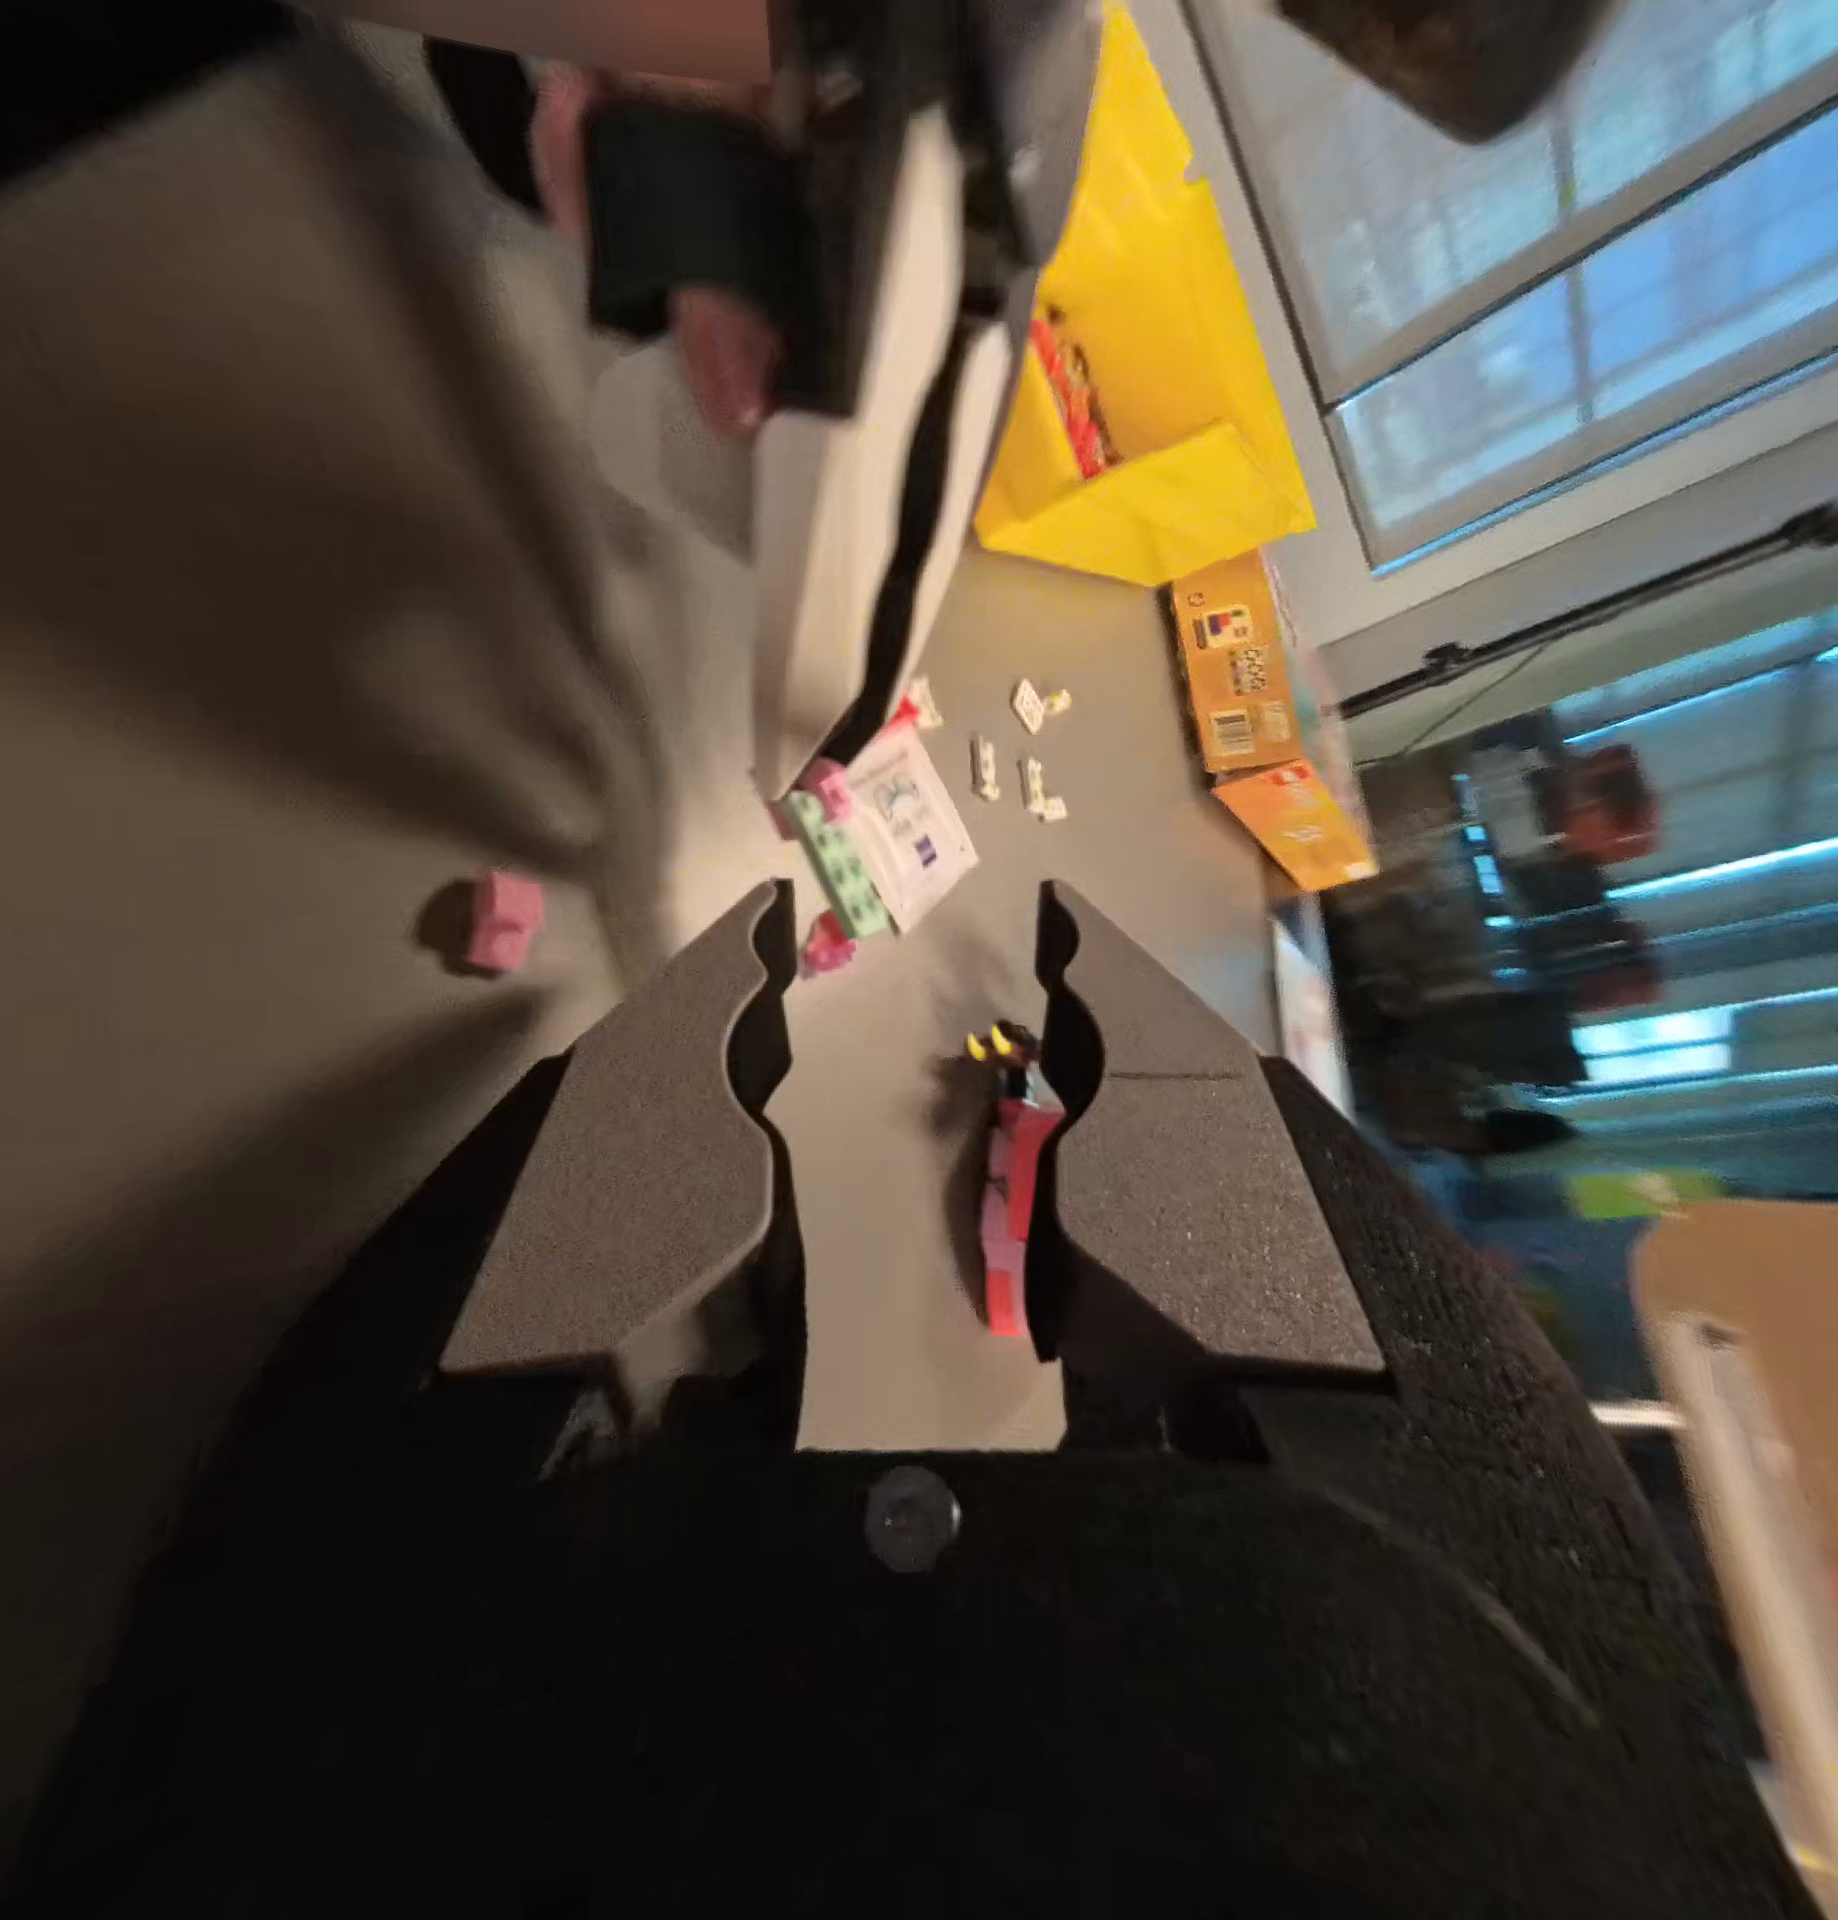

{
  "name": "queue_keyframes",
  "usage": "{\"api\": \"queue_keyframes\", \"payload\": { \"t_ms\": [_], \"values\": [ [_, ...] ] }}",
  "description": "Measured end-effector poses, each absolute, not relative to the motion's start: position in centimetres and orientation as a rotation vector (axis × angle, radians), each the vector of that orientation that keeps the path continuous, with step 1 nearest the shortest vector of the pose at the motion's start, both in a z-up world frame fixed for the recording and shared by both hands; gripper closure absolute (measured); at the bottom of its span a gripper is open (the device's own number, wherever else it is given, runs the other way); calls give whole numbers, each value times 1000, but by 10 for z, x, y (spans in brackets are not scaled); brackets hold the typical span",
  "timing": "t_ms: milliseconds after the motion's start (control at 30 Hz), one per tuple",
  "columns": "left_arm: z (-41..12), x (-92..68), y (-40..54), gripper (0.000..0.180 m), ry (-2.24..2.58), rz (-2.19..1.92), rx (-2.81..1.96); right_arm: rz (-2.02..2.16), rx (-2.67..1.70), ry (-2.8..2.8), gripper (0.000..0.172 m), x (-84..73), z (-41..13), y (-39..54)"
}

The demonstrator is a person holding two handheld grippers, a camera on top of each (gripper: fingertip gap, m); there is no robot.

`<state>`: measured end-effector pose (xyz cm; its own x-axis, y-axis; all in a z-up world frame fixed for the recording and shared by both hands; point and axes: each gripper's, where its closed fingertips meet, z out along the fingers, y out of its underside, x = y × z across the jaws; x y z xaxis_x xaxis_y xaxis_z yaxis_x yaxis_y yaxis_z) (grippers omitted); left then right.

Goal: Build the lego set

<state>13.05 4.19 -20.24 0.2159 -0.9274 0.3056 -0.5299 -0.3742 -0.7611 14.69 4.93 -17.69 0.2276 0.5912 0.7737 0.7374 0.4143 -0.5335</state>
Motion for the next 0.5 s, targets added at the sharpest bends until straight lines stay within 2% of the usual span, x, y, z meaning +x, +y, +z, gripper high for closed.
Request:
{"api": "queue_keyframes", "payload": {
  "t_ms": [67,200,233,333,433,500],
  "values": [
    [-196,137,38,166,1314,-1163,-2018,-330,-1206,-1481,128,149,-181,56],
    [-192,145,34,166,1310,-1252,-2043,-627,-1092,-1564,144,156,-188,65],
    [-193,146,34,166,1314,-1253,-2045,-670,-1085,-1581,146,158,-191,66],
    [-191,147,33,166,1319,-1259,-2041,-734,-1048,-1592,164,160,-192,68],
    [-189,147,36,166,1301,-1240,-2016,-745,-1055,-1587,166,161,-192,69],
    [-184,146,38,146,1272,-1232,-1975,-754,-1065,-1552,166,165,-188,72]
  ]
}}
